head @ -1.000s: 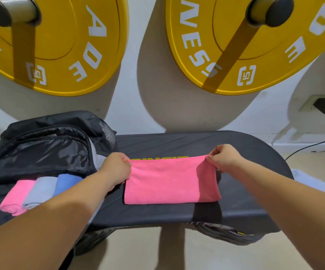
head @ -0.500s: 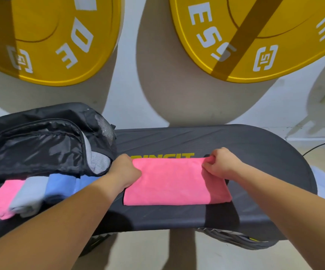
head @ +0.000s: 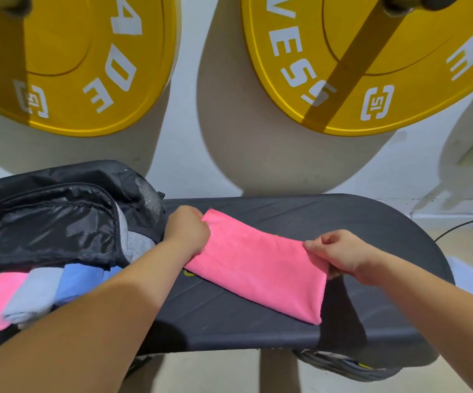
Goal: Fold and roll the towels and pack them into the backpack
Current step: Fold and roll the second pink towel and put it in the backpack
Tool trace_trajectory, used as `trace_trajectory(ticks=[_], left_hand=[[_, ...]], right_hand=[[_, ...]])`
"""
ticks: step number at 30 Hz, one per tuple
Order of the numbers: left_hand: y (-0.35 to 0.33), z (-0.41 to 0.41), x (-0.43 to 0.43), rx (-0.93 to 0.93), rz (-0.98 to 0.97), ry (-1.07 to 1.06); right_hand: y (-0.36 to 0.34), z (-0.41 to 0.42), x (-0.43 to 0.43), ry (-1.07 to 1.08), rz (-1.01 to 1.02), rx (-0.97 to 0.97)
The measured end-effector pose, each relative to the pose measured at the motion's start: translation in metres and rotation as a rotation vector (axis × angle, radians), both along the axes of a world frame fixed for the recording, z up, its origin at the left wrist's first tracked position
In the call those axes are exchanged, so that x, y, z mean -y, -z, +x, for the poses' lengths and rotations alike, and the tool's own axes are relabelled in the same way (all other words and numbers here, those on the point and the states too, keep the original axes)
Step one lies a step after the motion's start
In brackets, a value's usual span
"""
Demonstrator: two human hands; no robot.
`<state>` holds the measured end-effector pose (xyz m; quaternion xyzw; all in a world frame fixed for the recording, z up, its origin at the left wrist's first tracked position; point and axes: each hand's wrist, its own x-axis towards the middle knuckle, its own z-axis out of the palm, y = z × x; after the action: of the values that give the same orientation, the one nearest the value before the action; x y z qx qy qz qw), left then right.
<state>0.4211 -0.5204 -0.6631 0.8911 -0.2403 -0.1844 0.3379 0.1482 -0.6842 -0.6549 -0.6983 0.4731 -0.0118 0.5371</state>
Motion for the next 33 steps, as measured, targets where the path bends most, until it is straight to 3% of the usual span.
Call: trace_trajectory(ticks=[4, 7, 9, 12, 15, 18, 20, 29, 33], left_hand=[[-0.011, -0.019, 0.031, 0.131, -0.186, 0.043], [-0.012, -0.035, 0.045, -0.051, -0.312, 0.214], [-0.003, -0.039, 0.045, -0.001, -0.221, 0.272], [0.005, -0.041, 0.030, 0.183, 0.090, 0.298], [0.012, -0.048, 0.014, 0.073, 0.260, 0.287], [0.021, -0.058, 0.012, -0.087, 0.151, 0.260], [0.026, -0.063, 0.017, -0.092, 0.101, 0.265], [0.013, -0.032, 0.001, 0.143, -0.012, 0.225], [0.008, -0.035, -0.024, 0.223, 0.020, 0.412]], right_hand=[[-0.009, -0.025, 0.002, -0.125, 0.155, -0.144], [-0.015, -0.037, 0.004, -0.202, 0.228, -0.218], [-0.011, -0.038, 0.006, -0.183, 0.172, -0.264], [-0.002, -0.032, 0.008, -0.181, 0.069, -0.326], [0.000, -0.022, 0.007, -0.232, -0.070, -0.429], [-0.001, -0.015, 0.003, -0.288, -0.160, -0.507], [-0.004, -0.015, 0.002, -0.318, -0.190, -0.534], [0.004, 0.007, -0.048, -0.479, 0.004, -0.311], [0.002, 0.015, -0.059, -0.662, -0.221, -0.453]])
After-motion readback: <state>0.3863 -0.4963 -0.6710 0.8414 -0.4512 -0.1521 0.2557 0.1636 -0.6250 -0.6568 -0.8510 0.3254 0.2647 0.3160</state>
